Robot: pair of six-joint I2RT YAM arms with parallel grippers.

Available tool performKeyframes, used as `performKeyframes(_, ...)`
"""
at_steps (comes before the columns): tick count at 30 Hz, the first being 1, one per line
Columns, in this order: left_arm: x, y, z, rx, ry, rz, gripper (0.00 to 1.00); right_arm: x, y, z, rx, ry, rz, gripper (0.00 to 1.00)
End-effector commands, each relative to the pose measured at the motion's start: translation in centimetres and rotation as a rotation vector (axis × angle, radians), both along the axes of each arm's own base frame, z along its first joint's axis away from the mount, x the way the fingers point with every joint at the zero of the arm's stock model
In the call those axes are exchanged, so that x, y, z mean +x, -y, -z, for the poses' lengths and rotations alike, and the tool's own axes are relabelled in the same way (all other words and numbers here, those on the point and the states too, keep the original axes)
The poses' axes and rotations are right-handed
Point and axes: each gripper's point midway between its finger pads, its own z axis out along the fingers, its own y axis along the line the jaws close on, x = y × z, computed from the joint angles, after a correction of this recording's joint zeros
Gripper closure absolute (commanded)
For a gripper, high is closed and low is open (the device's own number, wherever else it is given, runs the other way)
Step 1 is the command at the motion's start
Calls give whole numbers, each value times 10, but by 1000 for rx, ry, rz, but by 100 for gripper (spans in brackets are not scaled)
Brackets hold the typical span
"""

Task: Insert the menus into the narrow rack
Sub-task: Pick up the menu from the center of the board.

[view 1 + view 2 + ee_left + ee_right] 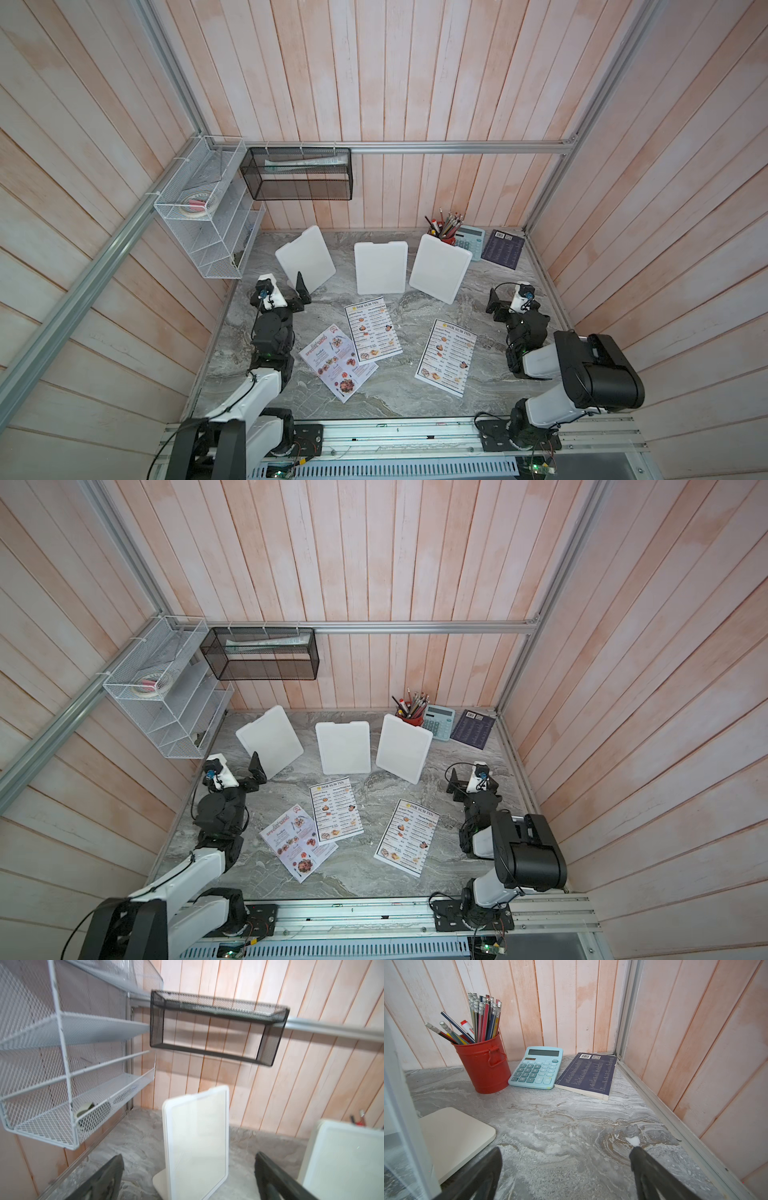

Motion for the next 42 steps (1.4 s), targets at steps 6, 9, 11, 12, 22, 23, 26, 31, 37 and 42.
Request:
performKeyframes(6,-19,32,7,-296,-57,288,0,4,-3,-7,-7,26,-13,2)
performKeyframes(9,-16,44,14,-359,-105,412,0,4,-3,-7,-8,27,-13,2)
performKeyframes(11,-8,50,29,-382,-192,450,0,4,-3,-6,-8,26,-14,2)
performKeyframes(12,-4,51,38,-386,-229,456,0,4,-3,-7,-8,28,-14,2)
performKeyframes(22,-1,29,80,-401,-261,315,0,4,-3,-7,-8,28,-15,2)
performKeyframes(23,0,25,82,-405,-275,292,0,3,-5,-12,-9,42,-19,2)
performKeyframes(26,-3,20,80,-426,-265,265,0,-10,-5,-39,-65,73,95,2)
performKeyframes(31,-30,35,61,-391,-144,369,0,-21,-23,-89,158,111,53,2)
performKeyframes(37,-47,46,54,-437,-160,432,0,-46,-56,-128,409,143,-160,2)
performKeyframes(42,-53,20,66,-612,-233,253,0,-71,-74,-154,510,246,-347,2)
